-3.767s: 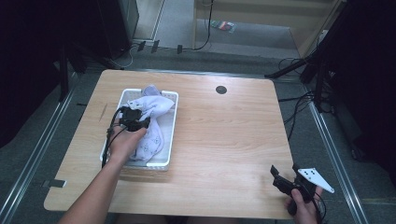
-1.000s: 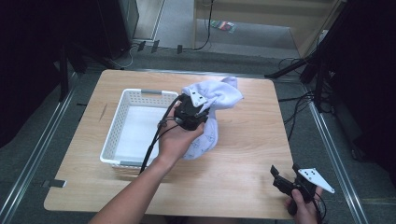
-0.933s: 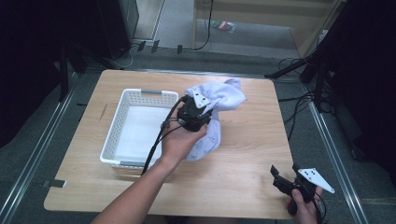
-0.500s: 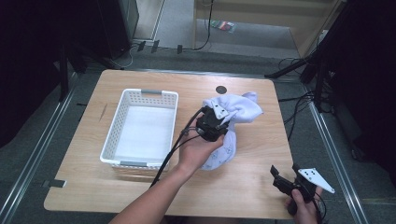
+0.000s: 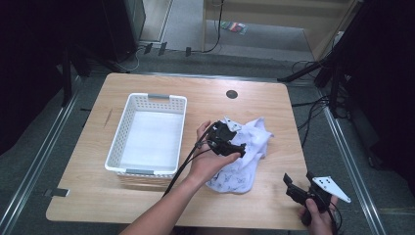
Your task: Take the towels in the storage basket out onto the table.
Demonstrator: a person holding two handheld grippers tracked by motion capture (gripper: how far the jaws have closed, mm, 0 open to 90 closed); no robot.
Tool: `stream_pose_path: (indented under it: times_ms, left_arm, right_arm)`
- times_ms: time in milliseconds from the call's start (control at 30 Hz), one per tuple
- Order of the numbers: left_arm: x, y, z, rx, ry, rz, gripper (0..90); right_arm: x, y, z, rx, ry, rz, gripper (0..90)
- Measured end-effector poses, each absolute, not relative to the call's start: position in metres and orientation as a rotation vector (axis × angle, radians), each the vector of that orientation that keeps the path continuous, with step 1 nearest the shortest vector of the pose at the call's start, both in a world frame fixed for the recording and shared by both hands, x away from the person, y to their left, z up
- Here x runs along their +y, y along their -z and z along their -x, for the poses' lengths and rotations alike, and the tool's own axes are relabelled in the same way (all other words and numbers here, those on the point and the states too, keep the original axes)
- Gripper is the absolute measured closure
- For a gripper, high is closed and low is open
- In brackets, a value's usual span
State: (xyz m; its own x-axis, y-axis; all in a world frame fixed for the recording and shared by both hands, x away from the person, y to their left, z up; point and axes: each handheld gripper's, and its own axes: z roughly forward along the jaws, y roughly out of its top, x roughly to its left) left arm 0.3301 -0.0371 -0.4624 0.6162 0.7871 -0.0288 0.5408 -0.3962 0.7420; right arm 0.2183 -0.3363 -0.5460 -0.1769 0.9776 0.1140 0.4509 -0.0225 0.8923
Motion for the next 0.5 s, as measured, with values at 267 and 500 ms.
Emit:
stream_pose_path:
  times_ms: [267,500]
  left_arm:
    - [-0.007,0.452,-0.323,1.006,-0.344,-1.987,0.0]
    - [0.026,0.441,-0.317,1.017,-0.358,-1.916,0.0]
  right_arm:
    - [-0.336,0.546,-0.218,1.673,-1.155,-1.501,12.6]
    - [-0.336,0.546,-0.218,1.666,-1.156,-1.512,12.6]
